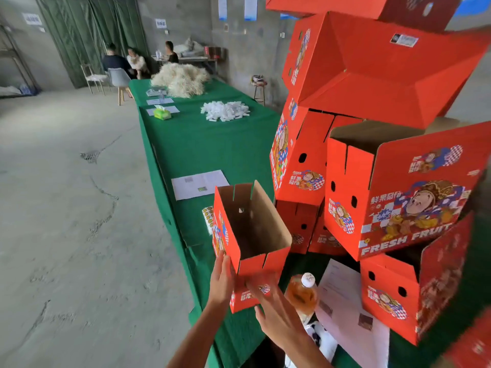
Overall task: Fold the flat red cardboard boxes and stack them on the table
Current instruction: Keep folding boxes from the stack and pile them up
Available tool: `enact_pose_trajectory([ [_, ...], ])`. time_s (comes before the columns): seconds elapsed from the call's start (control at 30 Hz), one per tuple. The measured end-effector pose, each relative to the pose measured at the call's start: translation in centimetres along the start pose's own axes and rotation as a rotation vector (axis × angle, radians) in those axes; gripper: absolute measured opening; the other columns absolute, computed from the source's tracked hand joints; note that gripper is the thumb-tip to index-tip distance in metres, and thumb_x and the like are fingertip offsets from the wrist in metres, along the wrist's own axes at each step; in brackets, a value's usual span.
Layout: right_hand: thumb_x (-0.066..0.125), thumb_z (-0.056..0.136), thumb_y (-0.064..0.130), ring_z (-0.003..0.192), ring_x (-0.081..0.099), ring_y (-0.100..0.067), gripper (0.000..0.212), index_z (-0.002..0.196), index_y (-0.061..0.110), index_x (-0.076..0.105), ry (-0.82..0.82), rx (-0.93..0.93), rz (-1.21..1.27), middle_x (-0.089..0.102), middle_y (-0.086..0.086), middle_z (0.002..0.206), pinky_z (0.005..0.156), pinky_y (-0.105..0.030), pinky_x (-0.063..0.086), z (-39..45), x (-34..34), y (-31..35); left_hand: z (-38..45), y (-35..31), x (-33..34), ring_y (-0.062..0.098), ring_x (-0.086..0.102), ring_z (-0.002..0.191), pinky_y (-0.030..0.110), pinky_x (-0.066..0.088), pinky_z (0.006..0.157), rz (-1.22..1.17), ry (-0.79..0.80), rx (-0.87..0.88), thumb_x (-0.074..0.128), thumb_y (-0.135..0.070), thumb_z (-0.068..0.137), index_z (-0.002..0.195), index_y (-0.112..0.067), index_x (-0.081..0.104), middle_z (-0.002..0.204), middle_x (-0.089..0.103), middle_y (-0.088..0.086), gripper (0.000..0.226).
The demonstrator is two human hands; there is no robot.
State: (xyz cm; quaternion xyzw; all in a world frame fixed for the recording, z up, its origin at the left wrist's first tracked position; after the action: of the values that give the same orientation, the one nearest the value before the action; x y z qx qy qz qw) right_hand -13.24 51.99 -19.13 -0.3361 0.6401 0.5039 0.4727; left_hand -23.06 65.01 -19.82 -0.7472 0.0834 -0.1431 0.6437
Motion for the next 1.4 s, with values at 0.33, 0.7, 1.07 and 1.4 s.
enact_pose_trajectory([
  [0.33, 0.047, 0.106, 0.040, 0.111, 0.064, -0.016, 0.041, 0.146, 0.034, 0.055, -0.312, 0.041, 0.149, 0.064, 0.009, 0.132, 0.095, -0.034, 0.050, -6.7, -12.2, 0.8, -11.1, -16.4, 5.3, 0.023, 0.044, 0.145, 0.036, 0.034, 0.118, 0.342, 0.006, 0.879, 0.069, -0.037, 0.095, 0.129, -0.023, 0.062, 0.150, 0.052, -0.005, 0.037],
  [0.7, 0.060, 0.102, 0.039, 0.120, 0.065, -0.017, 0.045, 0.146, 0.028, 0.058, -0.764, 0.623, 0.131, 0.066, 0.005, 0.135, 0.093, -0.033, 0.056, -33.9, -18.2, -18.5, -26.6, -8.5, 29.0, 0.017, 0.061, 0.117, 0.044, 0.051, 0.096, 0.345, 0.672, 0.838, 0.061, -0.036, 0.099, 0.131, -0.021, 0.059, 0.126, 0.062, -0.008, 0.035],
  [1.07, 0.058, 0.101, 0.051, 0.154, 0.026, -0.025, 0.071, 0.162, 0.031, 0.027, -0.290, 1.222, 0.156, 0.024, -0.003, 0.169, 0.124, -0.045, 0.028, -54.3, -5.6, -36.1, -36.3, 14.8, 45.5, 0.030, 0.008, 0.158, 0.053, 0.016, 0.128, 1.267, 1.228, 0.708, 0.083, -0.055, 0.080, 0.164, -0.021, 0.010, 0.171, 0.009, 0.009, 0.116],
  [1.4, 0.063, 0.093, 0.063, 0.160, 0.004, -0.030, 0.096, 0.164, 0.025, 0.012, -0.049, 1.183, 0.040, 0.002, -0.009, 0.173, 0.129, -0.050, 0.016, -55.1, -0.8, -40.1, -36.5, 18.2, 49.0, 0.040, 0.008, 0.158, 0.054, 0.026, 0.124, 1.650, 1.463, 0.878, 0.079, -0.050, 0.086, 0.165, -0.030, 0.006, 0.172, -0.003, 0.015, 0.109],
])
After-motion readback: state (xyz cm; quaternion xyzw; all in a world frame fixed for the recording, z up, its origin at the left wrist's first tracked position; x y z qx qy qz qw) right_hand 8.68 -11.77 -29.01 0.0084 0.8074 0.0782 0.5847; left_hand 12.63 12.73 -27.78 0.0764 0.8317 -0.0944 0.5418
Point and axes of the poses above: each hand's wrist, its own z-axis towards the middle knuckle, its own x-axis out of the palm, y = z × x, the point moved 8 cm from there along z, towards the middle knuckle
